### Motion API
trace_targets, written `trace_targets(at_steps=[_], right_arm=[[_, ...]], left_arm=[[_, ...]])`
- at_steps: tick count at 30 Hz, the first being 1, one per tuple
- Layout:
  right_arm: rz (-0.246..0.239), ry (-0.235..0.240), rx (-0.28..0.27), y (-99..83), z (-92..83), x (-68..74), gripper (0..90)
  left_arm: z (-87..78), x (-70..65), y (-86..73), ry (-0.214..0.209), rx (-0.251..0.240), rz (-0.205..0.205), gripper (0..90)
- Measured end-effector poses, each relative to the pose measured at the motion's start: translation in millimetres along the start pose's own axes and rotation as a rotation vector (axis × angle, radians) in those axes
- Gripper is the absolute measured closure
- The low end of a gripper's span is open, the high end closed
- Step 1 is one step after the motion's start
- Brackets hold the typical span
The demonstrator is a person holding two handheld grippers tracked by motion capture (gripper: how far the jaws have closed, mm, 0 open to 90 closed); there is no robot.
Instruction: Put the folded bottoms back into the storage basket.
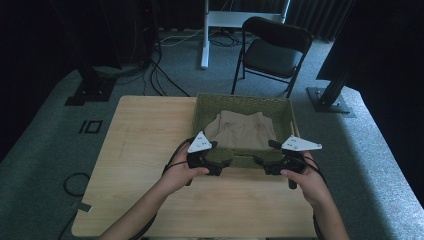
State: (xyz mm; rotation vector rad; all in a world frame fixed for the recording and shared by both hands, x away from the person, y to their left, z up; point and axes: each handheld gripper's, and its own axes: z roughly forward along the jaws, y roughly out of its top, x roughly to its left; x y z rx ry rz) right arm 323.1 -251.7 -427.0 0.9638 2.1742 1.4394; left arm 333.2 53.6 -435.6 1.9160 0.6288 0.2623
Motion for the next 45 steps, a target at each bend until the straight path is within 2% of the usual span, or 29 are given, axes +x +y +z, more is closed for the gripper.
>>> trace_targets(at_steps=[8, 11, 15, 20, 24, 29, 33, 40, 43, 45], right_arm=[[-0.002, -0.003, 0.035, -29.0, 3.3, 6.7, 12.6], [0.013, -0.009, 0.051, -41.1, 6.0, 6.3, 12.5], [0.026, -0.011, 0.071, -53.3, 9.6, 6.0, 12.4], [0.044, -0.029, 0.119, -76.9, 15.4, 4.3, 12.4], [0.051, -0.051, 0.150, -89.4, 17.2, 2.2, 12.2], [0.062, -0.081, 0.187, -103.1, 20.0, -1.6, 12.1], [0.072, -0.094, 0.205, -110.3, 20.0, -3.9, 12.1], [0.066, -0.130, 0.248, -121.6, 14.1, -7.1, 12.5], [0.066, -0.157, 0.284, -128.7, 12.3, -10.3, 12.6], [0.064, -0.178, 0.311, -132.8, 12.2, -11.8, 13.2]], left_arm=[[1.0, -3.2, -23.1, -0.002, 0.027, 0.009, 19.0], [1.3, -4.4, -32.6, -0.007, 0.043, 0.013, 18.9], [1.5, -3.7, -43.4, -0.010, 0.064, -0.002, 18.9], [6.0, 0.5, -70.9, 0.006, 0.126, -0.033, 18.9], [8.5, 4.0, -86.3, 0.026, 0.157, -0.047, 18.9], [9.0, 7.5, -98.3, 0.064, 0.189, -0.040, 18.9], [8.6, 9.5, -104.3, 0.073, 0.201, -0.050, 19.0], [7.5, 14.4, -116.1, 0.116, 0.241, -0.053, 18.9], [8.4, 15.6, -119.6, 0.145, 0.275, -0.036, 18.9], [9.1, 16.4, -121.6, 0.157, 0.291, -0.038, 18.9]])
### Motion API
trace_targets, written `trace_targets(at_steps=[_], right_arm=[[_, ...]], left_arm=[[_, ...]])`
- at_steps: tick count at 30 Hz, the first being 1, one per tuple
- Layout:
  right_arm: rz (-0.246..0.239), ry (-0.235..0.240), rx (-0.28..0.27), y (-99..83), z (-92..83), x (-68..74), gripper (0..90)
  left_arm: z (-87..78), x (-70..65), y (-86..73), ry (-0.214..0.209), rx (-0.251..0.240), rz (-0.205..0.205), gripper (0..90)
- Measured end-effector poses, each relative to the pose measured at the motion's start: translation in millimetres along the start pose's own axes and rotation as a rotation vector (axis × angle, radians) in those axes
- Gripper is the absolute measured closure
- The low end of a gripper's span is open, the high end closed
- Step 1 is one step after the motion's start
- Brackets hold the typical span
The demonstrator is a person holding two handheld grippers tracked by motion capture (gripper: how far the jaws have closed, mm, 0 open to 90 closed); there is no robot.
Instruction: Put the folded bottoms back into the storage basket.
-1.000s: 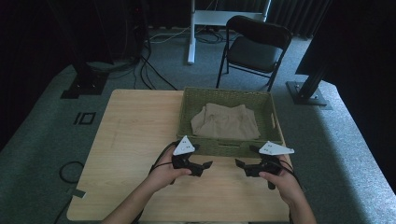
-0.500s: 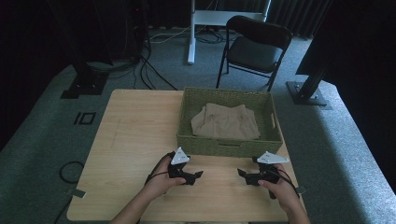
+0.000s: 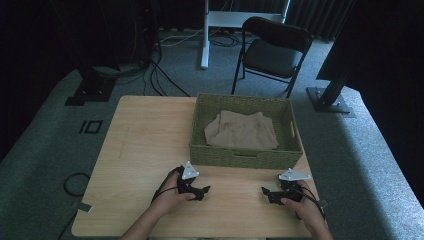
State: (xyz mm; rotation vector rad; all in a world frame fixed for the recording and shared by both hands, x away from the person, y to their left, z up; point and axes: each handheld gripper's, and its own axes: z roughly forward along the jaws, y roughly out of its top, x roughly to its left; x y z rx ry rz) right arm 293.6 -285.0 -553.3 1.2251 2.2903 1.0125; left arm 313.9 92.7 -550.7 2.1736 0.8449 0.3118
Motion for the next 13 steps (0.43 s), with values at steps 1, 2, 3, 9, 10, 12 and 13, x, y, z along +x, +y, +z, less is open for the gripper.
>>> trace_targets(at_steps=[1, 2, 3, 9, 10, 12, 13], right_arm=[[0.003, -0.006, 0.010, -1.9, 1.0, -1.0, 13.0], [0.000, -0.010, 0.004, -3.3, 1.5, -1.6, 13.1], [0.012, -0.005, -0.002, -3.8, 1.1, -2.3, 13.2], [-0.016, -0.014, 0.003, -4.4, 1.5, 0.2, 13.0], [-0.015, -0.014, 0.002, -4.4, 1.5, 0.3, 13.0], [-0.015, -0.014, 0.002, -4.5, 1.5, 0.2, 13.0], [-0.014, -0.014, 0.003, -4.4, 1.5, 0.2, 13.0]], left_arm=[[0.8, 0.4, -1.1, 0.003, 0.013, -0.005, 19.0], [0.8, 0.3, -1.2, 0.011, 0.016, -0.007, 19.0], [0.8, 0.3, -1.2, 0.011, 0.016, -0.006, 19.0], [2.8, -4.2, -0.7, 0.070, 0.040, 0.025, 16.5], [3.1, -4.4, -0.7, 0.075, 0.039, 0.019, 15.5], [3.2, -4.7, -0.6, 0.080, 0.039, 0.015, 15.2], [3.3, -5.5, -0.9, 0.092, 0.037, 0.001, 15.2]])
